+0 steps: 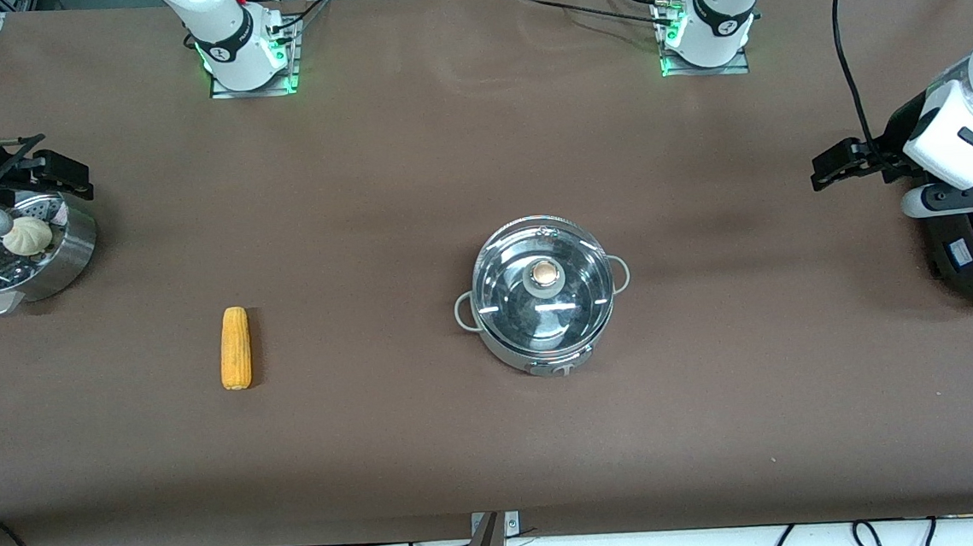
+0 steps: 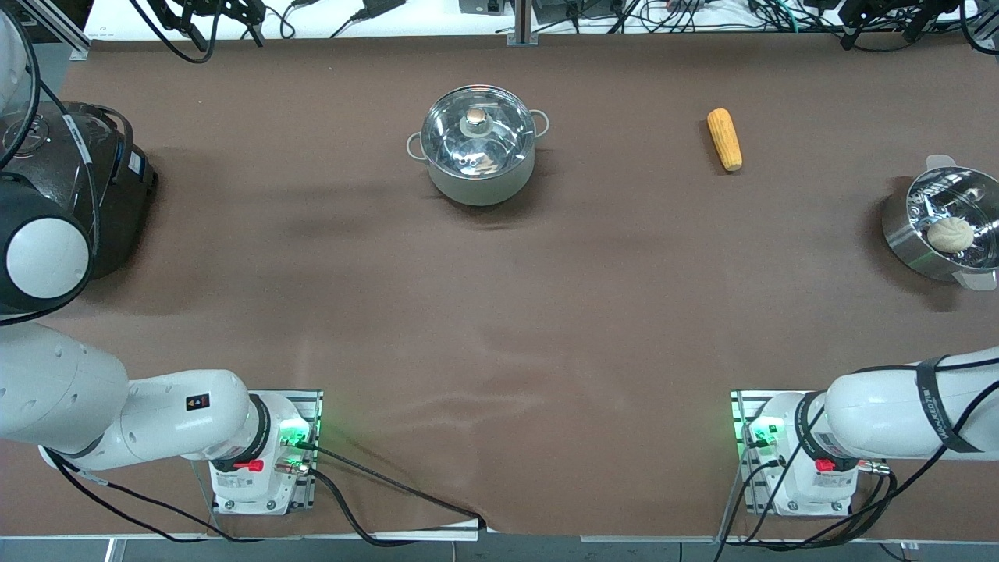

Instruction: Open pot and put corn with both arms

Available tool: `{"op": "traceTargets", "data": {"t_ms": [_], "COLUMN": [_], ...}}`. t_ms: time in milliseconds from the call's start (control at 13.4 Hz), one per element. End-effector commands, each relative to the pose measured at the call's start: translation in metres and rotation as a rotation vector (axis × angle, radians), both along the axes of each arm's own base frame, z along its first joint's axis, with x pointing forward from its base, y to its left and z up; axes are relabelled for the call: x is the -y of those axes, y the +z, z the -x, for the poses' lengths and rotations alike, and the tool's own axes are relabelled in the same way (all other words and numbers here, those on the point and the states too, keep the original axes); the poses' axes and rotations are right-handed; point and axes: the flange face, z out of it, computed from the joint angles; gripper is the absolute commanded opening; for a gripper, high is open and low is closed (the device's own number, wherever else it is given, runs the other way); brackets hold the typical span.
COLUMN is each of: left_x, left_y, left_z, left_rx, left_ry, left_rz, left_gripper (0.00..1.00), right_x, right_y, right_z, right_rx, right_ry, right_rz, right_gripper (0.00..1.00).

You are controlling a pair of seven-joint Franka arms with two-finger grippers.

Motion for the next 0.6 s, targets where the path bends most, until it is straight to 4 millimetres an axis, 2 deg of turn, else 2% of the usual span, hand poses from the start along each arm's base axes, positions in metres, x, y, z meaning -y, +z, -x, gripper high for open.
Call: {"op": "traceTargets", "data": {"t_ms": [0,224,523], "left_x": [-0.003,-0.006,-0.024], "left_y": [0.009,0.010,0.016], "left_z": [0.011,0.010,0.008], "left_rx": [0.010,0.014,0.031], "left_ry": [0.008,0.009,0.029], "left_rz": [-0.005,-0.010,-0.054], "left_gripper": [1.00,1.00,1.00], "right_x": [0.004,0.007,0.007], "right_y": [0.005,0.005,0.005], "right_z": [-0.004,-0.004,-0.004], "right_rx": [0.010,0.010,0.010], "right_ry": [-0.004,-0.010,-0.010], "right_rz": [-0.009,-0.010,-0.010], "right_gripper": [1.00,1.00,1.00]}}
